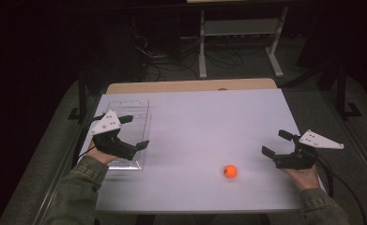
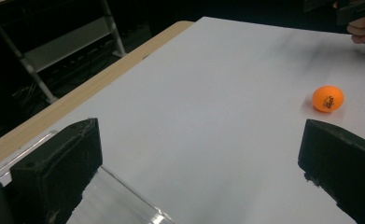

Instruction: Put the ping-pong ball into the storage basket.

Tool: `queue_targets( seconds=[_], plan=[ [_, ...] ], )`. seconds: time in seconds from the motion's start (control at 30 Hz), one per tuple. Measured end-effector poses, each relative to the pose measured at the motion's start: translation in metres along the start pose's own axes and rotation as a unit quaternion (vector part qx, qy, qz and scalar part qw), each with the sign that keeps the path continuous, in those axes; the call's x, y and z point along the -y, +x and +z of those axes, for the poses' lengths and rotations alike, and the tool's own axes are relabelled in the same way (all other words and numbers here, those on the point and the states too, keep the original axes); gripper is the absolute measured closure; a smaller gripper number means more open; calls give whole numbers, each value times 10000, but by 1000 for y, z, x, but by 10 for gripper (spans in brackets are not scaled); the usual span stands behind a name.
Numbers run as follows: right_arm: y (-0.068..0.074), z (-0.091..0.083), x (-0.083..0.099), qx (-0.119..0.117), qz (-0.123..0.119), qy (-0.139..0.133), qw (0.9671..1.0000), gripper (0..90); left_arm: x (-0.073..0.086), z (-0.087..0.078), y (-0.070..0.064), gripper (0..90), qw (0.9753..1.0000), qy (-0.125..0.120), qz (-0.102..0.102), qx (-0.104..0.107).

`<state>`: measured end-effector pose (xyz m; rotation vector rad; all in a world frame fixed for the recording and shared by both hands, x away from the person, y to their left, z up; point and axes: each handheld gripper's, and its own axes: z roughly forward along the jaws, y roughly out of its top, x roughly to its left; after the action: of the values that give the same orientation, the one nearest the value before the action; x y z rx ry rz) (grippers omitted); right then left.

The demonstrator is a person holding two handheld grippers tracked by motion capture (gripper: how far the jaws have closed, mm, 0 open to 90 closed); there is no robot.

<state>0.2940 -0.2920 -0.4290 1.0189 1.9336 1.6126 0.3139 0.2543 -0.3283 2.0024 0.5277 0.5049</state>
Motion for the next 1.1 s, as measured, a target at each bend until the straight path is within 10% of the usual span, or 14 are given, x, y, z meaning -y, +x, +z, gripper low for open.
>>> queue_targets(
  seconds=[1.1],
  plan=[
    [-2,-5,-4,66,-43,-51,10000,0,-24,43,-11,0,9979,359,321,437]
  ],
)
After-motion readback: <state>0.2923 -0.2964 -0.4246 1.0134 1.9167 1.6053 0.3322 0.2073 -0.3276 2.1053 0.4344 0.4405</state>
